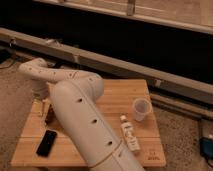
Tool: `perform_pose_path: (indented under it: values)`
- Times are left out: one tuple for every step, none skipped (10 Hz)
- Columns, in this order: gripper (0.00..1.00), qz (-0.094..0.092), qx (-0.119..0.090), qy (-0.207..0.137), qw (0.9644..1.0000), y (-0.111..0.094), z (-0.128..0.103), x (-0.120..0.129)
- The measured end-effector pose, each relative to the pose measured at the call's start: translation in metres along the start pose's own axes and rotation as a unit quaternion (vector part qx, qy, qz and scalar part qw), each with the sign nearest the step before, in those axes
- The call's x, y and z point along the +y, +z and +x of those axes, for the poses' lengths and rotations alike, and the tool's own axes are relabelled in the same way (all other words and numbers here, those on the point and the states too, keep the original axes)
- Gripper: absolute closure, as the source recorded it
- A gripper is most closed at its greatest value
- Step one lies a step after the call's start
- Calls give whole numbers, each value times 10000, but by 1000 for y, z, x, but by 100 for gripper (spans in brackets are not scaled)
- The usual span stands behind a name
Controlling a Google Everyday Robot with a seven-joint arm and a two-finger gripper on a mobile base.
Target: Drag the pepper across the table
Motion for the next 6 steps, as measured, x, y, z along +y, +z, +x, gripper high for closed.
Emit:
perform_pose_path:
  values:
    - [20,-1,-11,60,10000,0,3,-2]
    - [20,-7,-7,106,9999,1,6,-4]
    - [20,-7,16,154,9999,2,8,-5]
    - [20,4,50,166,9999,3,9,-5]
    - [20,24,102,185,9998,3,11,-6]
    - [20,54,203,233,9995,4,14,-6]
